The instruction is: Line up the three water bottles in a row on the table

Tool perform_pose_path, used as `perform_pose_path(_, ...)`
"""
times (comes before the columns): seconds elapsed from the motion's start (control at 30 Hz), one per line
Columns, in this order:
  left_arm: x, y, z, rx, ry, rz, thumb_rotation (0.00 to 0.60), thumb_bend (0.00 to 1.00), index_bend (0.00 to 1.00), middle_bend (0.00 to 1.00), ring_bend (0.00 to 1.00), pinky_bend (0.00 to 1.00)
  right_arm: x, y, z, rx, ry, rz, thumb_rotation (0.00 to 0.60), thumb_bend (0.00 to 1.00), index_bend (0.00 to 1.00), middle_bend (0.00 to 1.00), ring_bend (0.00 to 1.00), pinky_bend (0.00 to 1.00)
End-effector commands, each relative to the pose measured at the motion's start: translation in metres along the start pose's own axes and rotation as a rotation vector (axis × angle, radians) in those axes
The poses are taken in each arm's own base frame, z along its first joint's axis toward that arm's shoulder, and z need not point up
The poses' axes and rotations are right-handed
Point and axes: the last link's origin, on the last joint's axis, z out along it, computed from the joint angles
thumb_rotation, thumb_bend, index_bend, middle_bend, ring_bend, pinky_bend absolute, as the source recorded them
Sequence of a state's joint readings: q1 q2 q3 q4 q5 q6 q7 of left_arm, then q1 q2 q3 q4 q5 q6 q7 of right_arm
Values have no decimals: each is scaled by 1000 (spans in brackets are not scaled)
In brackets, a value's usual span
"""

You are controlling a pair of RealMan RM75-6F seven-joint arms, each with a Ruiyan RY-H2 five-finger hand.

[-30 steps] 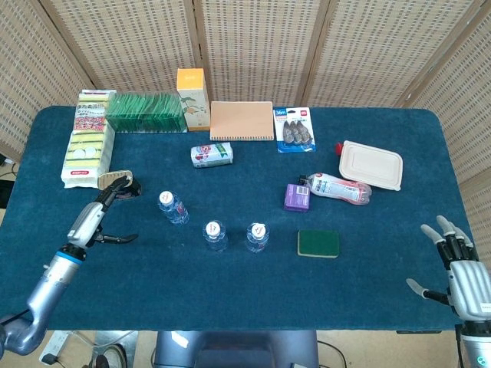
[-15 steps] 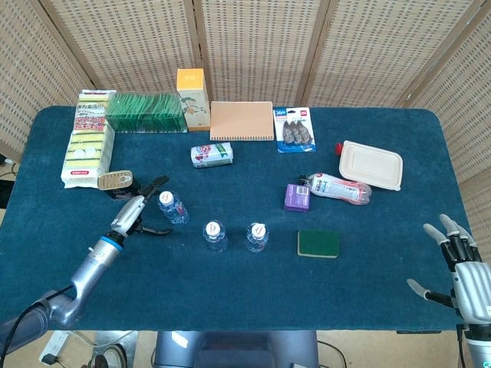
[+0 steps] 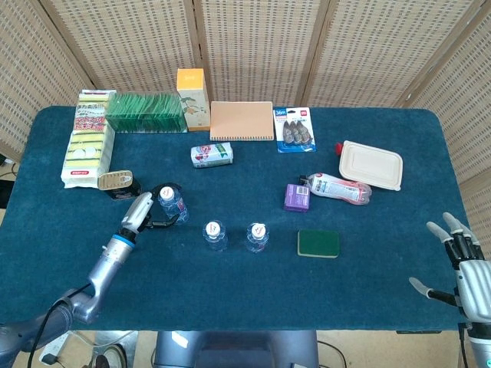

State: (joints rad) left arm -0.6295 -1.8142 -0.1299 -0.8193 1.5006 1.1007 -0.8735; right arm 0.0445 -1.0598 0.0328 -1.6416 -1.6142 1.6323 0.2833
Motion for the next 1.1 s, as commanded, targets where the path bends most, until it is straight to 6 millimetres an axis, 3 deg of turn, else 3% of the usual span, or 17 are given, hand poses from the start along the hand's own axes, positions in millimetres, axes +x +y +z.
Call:
perform_pose_path(0.03, -2, 0, 2, 1, 6, 2, 600, 383, 488, 428, 376, 438, 0, 0, 0, 0, 0, 3, 600, 0, 145, 4, 0, 0)
perform_pose_path(0.17, -4, 2, -2, -16, -7, -11, 600, 383, 501, 439, 387, 459, -1, 0, 0, 2, -4, 2, 600, 0, 145, 4, 0, 0)
perform_pose_path(0.5, 0, 2, -41, -74, -72, -41, 600, 367, 500, 439, 387, 459, -4, -4, 0, 11, -16, -3, 600, 0, 145, 8, 0, 0)
perform_pose_path(0.77, -10, -1, -62, -98, -94, -49, 600, 362, 501, 439, 387, 460, -4, -7, -1, 14, -11, -4, 600, 0, 145, 7, 0, 0)
perform_pose_path(1.1, -20, 8, -55, -139, -103, 23, 600, 359, 500, 439, 387, 459, -3, -7, -1, 20, -5, -1, 600, 0, 144, 8, 0, 0)
